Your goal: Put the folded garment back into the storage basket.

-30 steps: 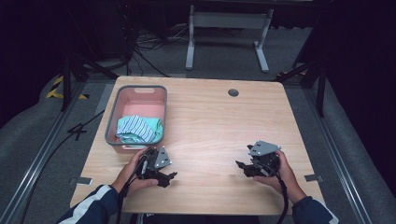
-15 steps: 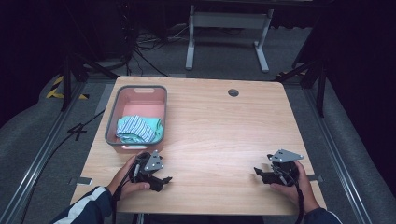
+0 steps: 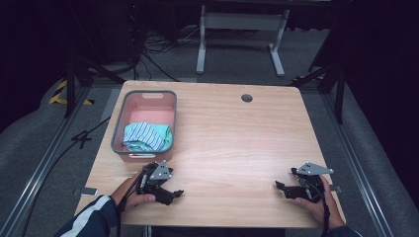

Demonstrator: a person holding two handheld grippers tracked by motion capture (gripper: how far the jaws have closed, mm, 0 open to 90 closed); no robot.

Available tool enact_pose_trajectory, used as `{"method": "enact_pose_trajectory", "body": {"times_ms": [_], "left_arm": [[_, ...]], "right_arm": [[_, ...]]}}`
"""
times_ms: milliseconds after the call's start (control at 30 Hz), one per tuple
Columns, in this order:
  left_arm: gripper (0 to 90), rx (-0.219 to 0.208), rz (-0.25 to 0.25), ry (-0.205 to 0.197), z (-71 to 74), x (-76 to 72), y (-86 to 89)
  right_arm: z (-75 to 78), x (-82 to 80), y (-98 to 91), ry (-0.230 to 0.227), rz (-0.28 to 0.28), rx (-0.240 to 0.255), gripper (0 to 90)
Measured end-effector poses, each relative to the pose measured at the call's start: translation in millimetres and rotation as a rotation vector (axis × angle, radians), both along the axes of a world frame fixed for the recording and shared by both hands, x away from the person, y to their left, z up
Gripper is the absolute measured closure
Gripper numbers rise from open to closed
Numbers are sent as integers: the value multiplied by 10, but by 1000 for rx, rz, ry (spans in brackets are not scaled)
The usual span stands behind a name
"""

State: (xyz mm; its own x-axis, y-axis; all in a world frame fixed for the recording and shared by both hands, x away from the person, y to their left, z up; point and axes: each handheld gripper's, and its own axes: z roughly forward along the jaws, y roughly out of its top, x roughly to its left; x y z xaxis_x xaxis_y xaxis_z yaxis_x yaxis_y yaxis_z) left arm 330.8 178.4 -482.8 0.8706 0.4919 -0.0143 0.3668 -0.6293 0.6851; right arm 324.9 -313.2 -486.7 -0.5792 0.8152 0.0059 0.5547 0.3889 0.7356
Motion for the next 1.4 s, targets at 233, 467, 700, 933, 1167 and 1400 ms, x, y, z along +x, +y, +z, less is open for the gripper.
{"method": "enact_pose_trajectory", "body": {"times_ms": [233,467,700,933,1167,1400], "left_arm": [[139,-3,0,1,-2,0,-1],[139,-4,0,0,-3,0,-1],[137,-5,-2,2,-3,2,-2],[127,-3,-7,3,-4,10,-9],[124,-2,-8,2,-4,12,-10],[116,0,-13,3,-4,21,-15]], "right_arm": [[0,0,0,0,0,0,169],[0,2,3,0,-1,3,166],[0,2,2,0,-1,2,166],[0,2,3,0,-1,3,166],[1,5,0,0,3,2,166],[1,7,-2,0,6,1,166]]}}
